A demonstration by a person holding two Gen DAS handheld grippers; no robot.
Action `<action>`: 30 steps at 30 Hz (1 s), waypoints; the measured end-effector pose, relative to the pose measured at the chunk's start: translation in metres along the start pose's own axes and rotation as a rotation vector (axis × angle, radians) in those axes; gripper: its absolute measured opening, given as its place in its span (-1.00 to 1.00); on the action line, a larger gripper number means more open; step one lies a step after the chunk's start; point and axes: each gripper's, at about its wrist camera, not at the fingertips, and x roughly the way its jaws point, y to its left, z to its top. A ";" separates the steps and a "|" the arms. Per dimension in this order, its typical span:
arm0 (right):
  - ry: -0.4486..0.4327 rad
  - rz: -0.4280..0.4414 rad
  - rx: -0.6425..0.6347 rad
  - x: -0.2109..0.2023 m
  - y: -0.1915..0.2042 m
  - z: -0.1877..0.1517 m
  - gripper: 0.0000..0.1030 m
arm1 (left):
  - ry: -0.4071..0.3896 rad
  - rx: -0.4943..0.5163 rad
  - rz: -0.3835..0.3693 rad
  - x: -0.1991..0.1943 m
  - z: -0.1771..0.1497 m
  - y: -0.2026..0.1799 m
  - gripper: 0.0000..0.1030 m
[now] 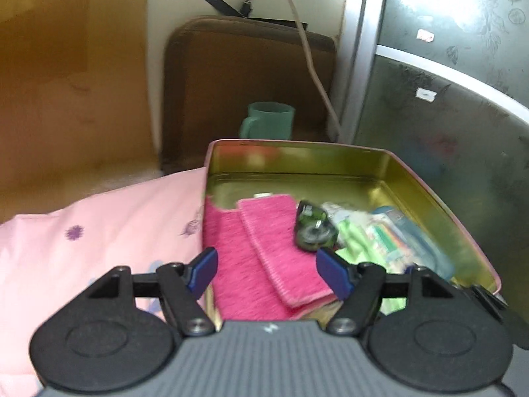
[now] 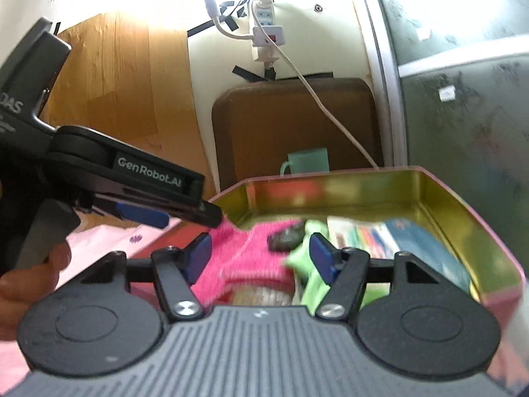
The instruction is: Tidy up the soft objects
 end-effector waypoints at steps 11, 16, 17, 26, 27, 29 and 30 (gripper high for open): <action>-0.055 -0.042 0.012 -0.043 0.023 -0.010 0.34 | -0.059 0.041 0.115 -0.058 -0.038 0.002 0.45; -0.043 -0.035 0.092 -0.053 0.023 -0.007 0.35 | -0.062 0.027 0.144 -0.085 -0.057 0.009 0.51; -0.038 -0.041 0.098 -0.055 0.024 -0.006 0.36 | -0.065 0.024 0.154 -0.090 -0.061 0.011 0.53; -0.020 -0.036 0.122 -0.076 0.043 -0.005 0.52 | -0.105 0.004 0.240 -0.128 -0.097 0.028 0.88; -0.018 -0.034 0.122 -0.079 0.046 -0.005 0.54 | -0.110 0.002 0.247 -0.132 -0.101 0.030 0.91; -0.012 -0.030 0.126 -0.083 0.051 -0.004 0.66 | -0.118 -0.001 0.257 -0.139 -0.109 0.033 0.98; -0.011 -0.031 0.128 -0.086 0.054 -0.005 0.70 | -0.120 -0.003 0.262 -0.142 -0.113 0.034 0.99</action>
